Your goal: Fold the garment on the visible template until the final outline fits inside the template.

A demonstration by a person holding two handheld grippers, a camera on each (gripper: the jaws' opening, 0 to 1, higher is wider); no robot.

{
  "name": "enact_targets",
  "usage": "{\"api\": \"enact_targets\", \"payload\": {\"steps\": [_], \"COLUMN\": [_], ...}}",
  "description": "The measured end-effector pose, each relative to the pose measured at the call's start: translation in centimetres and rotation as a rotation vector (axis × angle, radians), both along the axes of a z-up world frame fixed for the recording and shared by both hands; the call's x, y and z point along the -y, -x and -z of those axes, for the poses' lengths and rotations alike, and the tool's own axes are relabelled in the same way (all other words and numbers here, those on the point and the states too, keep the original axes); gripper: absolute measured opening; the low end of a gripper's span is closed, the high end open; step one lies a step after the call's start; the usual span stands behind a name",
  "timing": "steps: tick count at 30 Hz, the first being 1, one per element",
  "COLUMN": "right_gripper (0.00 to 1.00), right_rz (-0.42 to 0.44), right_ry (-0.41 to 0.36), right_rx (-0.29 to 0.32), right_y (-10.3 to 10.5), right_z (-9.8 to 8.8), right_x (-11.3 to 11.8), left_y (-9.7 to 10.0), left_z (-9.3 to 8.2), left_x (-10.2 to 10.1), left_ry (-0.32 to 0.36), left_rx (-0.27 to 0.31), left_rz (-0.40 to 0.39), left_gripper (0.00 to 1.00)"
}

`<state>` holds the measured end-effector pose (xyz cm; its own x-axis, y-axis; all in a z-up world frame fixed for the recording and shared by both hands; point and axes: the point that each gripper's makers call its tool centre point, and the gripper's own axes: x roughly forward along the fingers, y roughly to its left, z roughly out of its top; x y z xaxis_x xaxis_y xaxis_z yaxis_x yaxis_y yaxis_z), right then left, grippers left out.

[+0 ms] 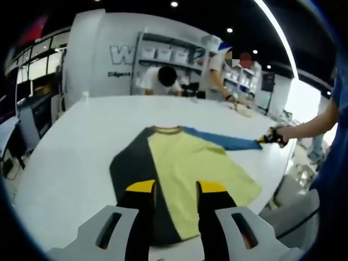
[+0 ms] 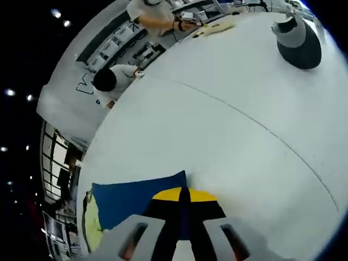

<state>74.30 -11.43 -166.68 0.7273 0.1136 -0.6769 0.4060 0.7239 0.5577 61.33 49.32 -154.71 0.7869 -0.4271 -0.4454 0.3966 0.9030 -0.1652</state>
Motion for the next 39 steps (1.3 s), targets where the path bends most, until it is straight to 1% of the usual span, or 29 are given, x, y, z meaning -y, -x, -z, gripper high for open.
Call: {"api": "enact_targets", "payload": {"steps": [1, 3, 4, 5, 6, 8, 10, 12, 13, 14, 16, 17, 18, 19, 20, 21, 22, 23, 24, 25, 26, 28, 30, 31, 32, 34, 36, 38, 39], "right_gripper": [0.04, 0.14, 0.17, 0.17, 0.17, 0.19, 0.26, 0.38, 0.44, 0.49, 0.52, 0.54, 0.56, 0.61, 0.67, 0.73, 0.80, 0.83, 0.85, 0.86, 0.88, 0.95, 0.99, 0.99, 0.98, 0.98, 0.98, 0.97, 0.96], "right_rz": [0.002, 0.016, 0.005, -0.100, -0.157, -0.198, -0.252, -0.274, -0.298, -0.357, -0.417, -0.474, -0.505, -0.546, -0.558, -0.581, -0.610, -0.651, -0.718, -0.764, -0.833, -0.912, -0.993, -1.029, -1.045, -1.047, -1.040, -1.034, -1.031], "right_ry": [0.002, -0.020, -0.022, 0.019, 0.041, 0.042, 0.042, 0.061, 0.077, 0.097, 0.105, 0.115, 0.117, 0.109, 0.101, 0.062, 0.052, 0.061, 0.088, 0.109, 0.130, 0.158, 0.172, 0.175, 0.173, 0.155, 0.124, 0.110, 0.105], "right_rx": [0.010, 0.083, 0.099, 0.158, 0.199, 0.260, 0.338, 0.333, 0.349, 0.389, 0.402, 0.411, 0.419, 0.428, 0.431, 0.436, 0.445, 0.458, 0.466, 0.460, 0.443, 0.433, 0.418, 0.408, 0.405, 0.407, 0.411, 0.421, 0.423], "right_y": [-0.1, -0.8, -0.9, -0.8, -0.5, -0.1, 0.7, 1.6, 2.2, 2.8, 3.8, 4.6, 5.0, 5.6, 5.8, 6.5, 7.0, 7.3, 8.0, 8.4, 9.3, 10.4, 11.7, 12.4, 12.8, 13.3, 14.0, 14.4, 14.6], "right_z": [-0.1, -1.3, -1.6, -2.7, -3.4, -4.4, -5.7, -5.7, -6.2, -6.7, -7.2, -7.4, -7.5, -7.8, -7.9, -8.5, -8.8, -9.1, -9.2, -9.2, -9.2, -9.3, -9.5, -9.6, -9.7, -10.0, -10.5, -10.9, -11.0], "right_x": [0.2, 0.1, 0.0, -1.2, -2.4, -3.8, -6.1, -7.2, -8.6, -9.8, -11.9, -13.5, -14.2, -15.5, -16.0, -17.7, -18.7, -19.5, -20.4, -21.0, -22.1, -23.3, -24.8, -25.6, -25.9, -26.5, -27.3, -27.9, -28.1], "left_y": [0.0, 0.0, 0.1, 0.0, 0.0, 0.1, 0.3, 0.3, 0.3, 0.5, 0.6, 0.7, 0.7, 0.7, 0.7, 0.7, 0.7, 0.8, 0.8, 1.0, 1.0, 1.2, 1.5, 1.5, 1.7, 1.9, 2.4, 3.0, 3.1], "left_z": [0.0, 0.1, 0.4, 0.6, 0.7, 1.0, 1.1, 1.4, 1.5, 1.8, 2.3, 2.7, 3.1, 3.6, 3.9, 4.2, 5.1, 5.5, 6.6, 7.3, 8.2, 9.0, 9.8, 10.1, 10.4, 10.6, 10.3, 10.2, 10.2], "left_x": [0.1, 0.1, 0.1, 0.0, 0.0, -0.2, -0.3, -0.6, -0.7, -1.1, -1.6, -2.6, -3.3, -3.9, -4.3, -4.6, -5.6, -5.9, -6.7, -7.0, -7.4, -7.1, -6.7, -6.4, -6.0, -5.5, -4.0, -3.1, -2.9], "left_ry": [0.000, 0.001, 0.002, 0.003, 0.003, 0.001, 0.005, 0.010, 0.011, 0.007, -0.001, -0.007, -0.015, -0.022, -0.027, -0.029, -0.032, -0.037, -0.055, -0.081, -0.125, -0.174, -0.255, -0.312, -0.373, -0.424, -0.517, -0.564, -0.572], "left_rx": [-0.001, -0.005, -0.011, -0.013, -0.016, -0.020, -0.024, -0.032, -0.035, -0.047, -0.067, -0.078, -0.091, -0.105, -0.112, -0.116, -0.139, -0.155, -0.175, -0.198, -0.209, -0.215, -0.222, -0.203, -0.186, -0.169, -0.115, -0.093, -0.087], "left_rz": [0.000, 0.000, -0.004, -0.006, -0.007, -0.005, -0.003, -0.007, -0.008, -0.016, -0.020, -0.028, -0.039, -0.048, -0.051, -0.053, -0.061, -0.059, -0.045, -0.028, -0.006, 0.043, 0.115, 0.170, 0.236, 0.293, 0.414, 0.495, 0.516], "left_gripper": [0.25, 0.26, 0.26, 0.26, 0.26, 0.26, 0.27, 0.27, 0.28, 0.28, 0.28, 0.28, 0.28, 0.28, 0.29, 0.29, 0.30, 0.31, 0.32, 0.33, 0.35, 0.39, 0.42, 0.44, 0.45, 0.49, 0.48, 0.47, 0.46]}}
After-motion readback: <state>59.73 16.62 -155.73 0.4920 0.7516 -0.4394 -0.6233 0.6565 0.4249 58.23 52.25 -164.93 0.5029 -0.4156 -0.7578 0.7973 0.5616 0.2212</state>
